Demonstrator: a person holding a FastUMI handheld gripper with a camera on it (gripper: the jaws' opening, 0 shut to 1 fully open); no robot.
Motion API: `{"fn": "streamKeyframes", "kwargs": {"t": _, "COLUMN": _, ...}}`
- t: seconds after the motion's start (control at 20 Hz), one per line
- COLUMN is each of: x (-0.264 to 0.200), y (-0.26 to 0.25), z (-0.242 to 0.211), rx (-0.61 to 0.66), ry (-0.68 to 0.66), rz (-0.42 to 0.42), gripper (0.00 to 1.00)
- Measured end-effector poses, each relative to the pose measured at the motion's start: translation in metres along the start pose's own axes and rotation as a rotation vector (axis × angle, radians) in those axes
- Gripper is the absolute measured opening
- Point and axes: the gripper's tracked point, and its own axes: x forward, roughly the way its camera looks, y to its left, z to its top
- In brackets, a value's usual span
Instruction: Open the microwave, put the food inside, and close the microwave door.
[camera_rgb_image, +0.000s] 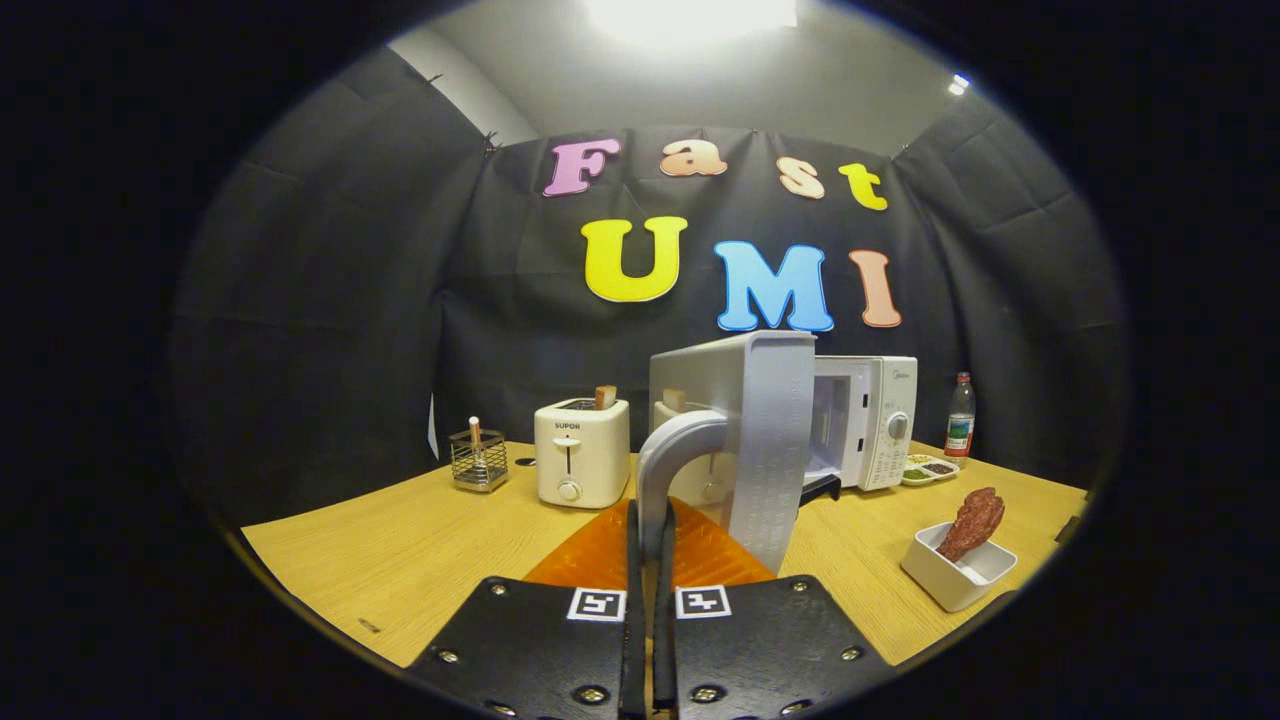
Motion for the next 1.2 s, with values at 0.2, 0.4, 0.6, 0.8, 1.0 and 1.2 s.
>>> {"fn": "streamKeyframes", "kwargs": {"t": 0.2, "x": -0.023, "y": 0.028, "z": -0.001, "rx": 0.011, "ry": 0.001, "rz": 0.067, "gripper": 0.29}}
{"fn": "streamKeyframes", "kwargs": {"t": 0.4, "x": -0.064, "y": 0.085, "z": -0.007, "rx": 0.008, "ry": 0.024, "rz": 0.401, "gripper": 0.46}}
{"fn": "streamKeyframes", "kwargs": {"t": 0.6, "x": -0.09, "y": 0.044, "z": 0.011, "rx": 0.024, "ry": 0.004, "rz": 0.475, "gripper": 0.68}}
{"fn": "streamKeyframes", "kwargs": {"t": 0.8, "x": -0.087, "y": -0.029, "z": 0.025, "rx": 0.058, "ry": 0.012, "rz": 0.451, "gripper": 0.89}}
{"fn": "streamKeyframes", "kwargs": {"t": 1.0, "x": -0.06, "y": -0.133, "z": 0.022, "rx": 0.127, "ry": 0.043, "rz": 0.284, "gripper": 0.98}}
{"fn": "streamKeyframes", "kwargs": {"t": 1.2, "x": -0.032, "y": -0.246, "z": 0.01, "rx": 0.144, "ry": 0.063, "rz": 0.053, "gripper": 0.98}}
